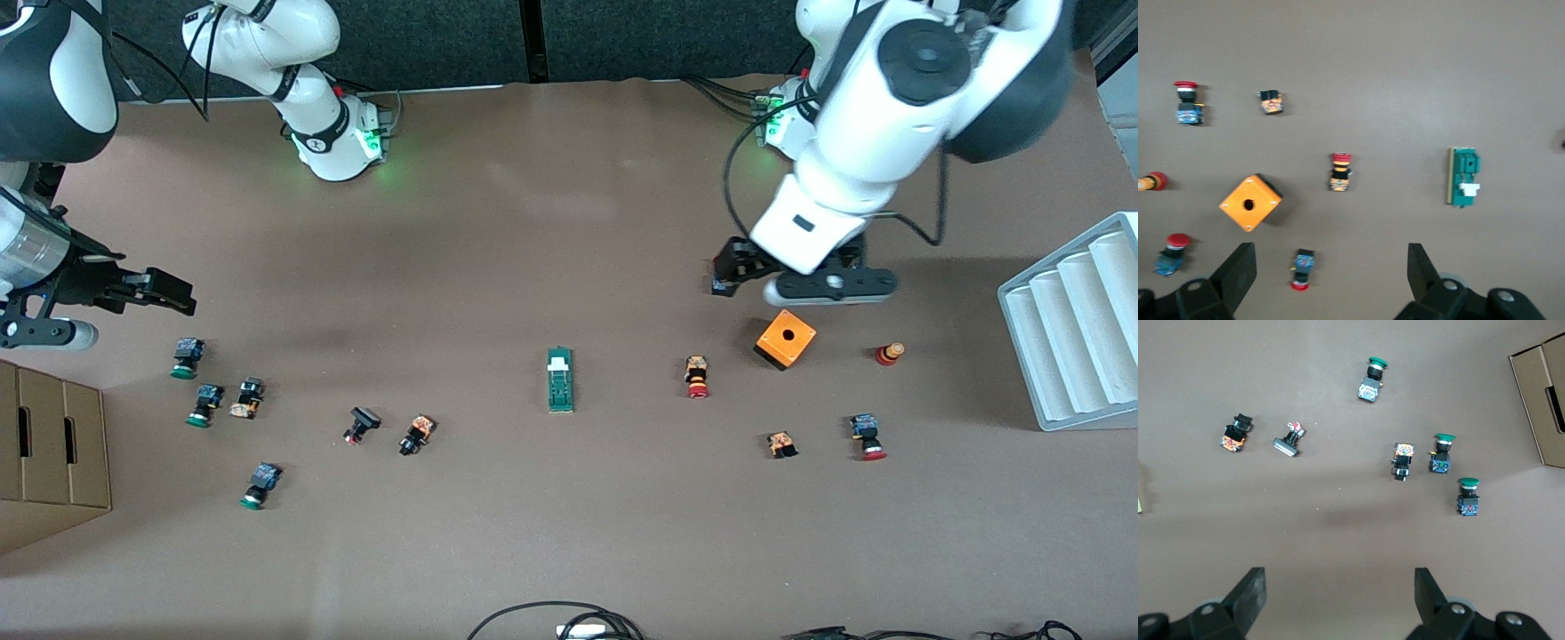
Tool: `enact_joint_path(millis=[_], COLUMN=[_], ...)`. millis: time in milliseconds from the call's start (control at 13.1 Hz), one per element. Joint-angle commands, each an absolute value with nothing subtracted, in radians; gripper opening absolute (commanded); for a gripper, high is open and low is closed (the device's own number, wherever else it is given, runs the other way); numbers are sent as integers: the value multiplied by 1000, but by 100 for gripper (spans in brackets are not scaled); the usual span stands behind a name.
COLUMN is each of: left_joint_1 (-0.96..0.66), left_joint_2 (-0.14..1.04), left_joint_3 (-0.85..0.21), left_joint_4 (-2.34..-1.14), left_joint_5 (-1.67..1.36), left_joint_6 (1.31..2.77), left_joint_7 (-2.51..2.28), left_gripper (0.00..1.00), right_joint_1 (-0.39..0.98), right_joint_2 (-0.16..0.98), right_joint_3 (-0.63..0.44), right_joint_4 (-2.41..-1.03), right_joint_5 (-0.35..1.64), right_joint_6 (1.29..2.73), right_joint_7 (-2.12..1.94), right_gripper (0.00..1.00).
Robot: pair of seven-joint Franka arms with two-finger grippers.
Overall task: Close load switch with both arms
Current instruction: 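Move the left gripper over the green load switch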
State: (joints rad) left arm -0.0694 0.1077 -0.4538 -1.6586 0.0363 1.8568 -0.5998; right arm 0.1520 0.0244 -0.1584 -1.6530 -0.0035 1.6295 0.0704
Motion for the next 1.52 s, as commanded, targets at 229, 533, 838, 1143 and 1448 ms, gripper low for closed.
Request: enact_joint_path(millis=[229,533,838,1143,1448], left_joint_1=[-274,-348,-455,-537,-578], left_joint_2=[222,313,396,511,593], left_joint_3=[-477,-477,-476,-477,-477], left_joint_4=[-1637,-1637,-1657,-1658,-1680], left_joint_5=[276,403,654,993,1191], left_joint_6=[1978,2112,2148,2152,2180], left_joint_7=[-963,-1139,-1394,-1748,-1854], left_gripper=[100,100,100,100,100], right_joint_1=[156,152,150,152,172], right_joint_2=[31,35,41,55,86], right_joint_3=[-160,-161,-161,-161,-155], right_joint_4=[-1635,-1634,-1635,-1640,-1637], right_joint_5=[-28,-51,-71,-61,-60], right_joint_6=[1623,1650,1658,1641,1638], right_joint_7=[72,69,71,58,52], right_gripper=[100,100,100,100,100])
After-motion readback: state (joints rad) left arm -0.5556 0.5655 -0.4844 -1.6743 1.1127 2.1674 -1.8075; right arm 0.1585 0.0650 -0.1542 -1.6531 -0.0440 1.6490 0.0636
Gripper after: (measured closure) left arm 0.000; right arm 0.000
